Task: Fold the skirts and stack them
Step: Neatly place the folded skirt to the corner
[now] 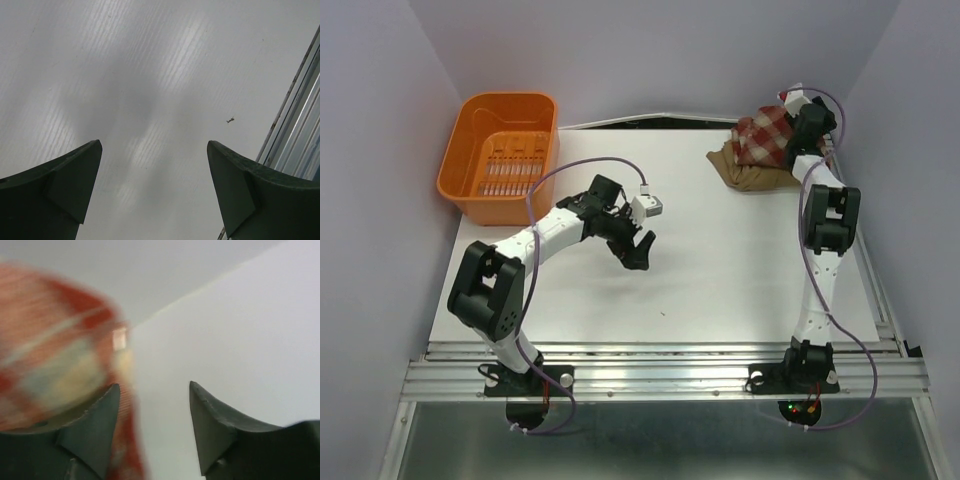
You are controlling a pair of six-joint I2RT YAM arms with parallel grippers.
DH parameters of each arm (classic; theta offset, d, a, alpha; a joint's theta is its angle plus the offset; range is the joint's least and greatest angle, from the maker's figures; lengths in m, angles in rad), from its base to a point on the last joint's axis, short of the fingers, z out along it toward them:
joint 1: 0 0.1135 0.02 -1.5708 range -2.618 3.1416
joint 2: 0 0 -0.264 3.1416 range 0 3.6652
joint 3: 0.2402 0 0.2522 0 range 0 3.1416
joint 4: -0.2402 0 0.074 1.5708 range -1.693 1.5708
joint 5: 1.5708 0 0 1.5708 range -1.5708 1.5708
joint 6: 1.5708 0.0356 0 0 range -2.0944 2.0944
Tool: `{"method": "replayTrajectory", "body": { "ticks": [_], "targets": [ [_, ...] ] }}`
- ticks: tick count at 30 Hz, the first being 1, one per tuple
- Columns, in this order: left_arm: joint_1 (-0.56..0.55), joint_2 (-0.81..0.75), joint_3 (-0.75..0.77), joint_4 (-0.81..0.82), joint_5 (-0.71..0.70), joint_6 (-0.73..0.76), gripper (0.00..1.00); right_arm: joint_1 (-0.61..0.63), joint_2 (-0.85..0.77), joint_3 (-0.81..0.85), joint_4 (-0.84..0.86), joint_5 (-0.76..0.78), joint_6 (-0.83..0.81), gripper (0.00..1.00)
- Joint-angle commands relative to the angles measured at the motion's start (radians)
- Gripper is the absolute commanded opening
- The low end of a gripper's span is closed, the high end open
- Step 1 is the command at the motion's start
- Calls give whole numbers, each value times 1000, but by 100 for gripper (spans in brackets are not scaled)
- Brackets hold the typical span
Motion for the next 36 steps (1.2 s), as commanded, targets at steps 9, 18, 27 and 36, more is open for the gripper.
{"method": "replayTrajectory", "body": {
  "ticks": [9, 18, 27, 36],
  "targets": [
    [7, -36, -4, 13, 33, -6, 99, -11, -340, -66, -32, -132, 360, 100],
    [11, -122, -13, 111, -5, -40, 99, 1, -538, -192, -394, -492, 531, 100],
    [17, -188, -42, 210, -16, -86, 99, -31, -483, -195, -364, -523, 928, 88],
    [34, -176, -65, 257, 18, -127, 99, -49, -144, 107, -263, -418, 1000, 70]
  ]
}}
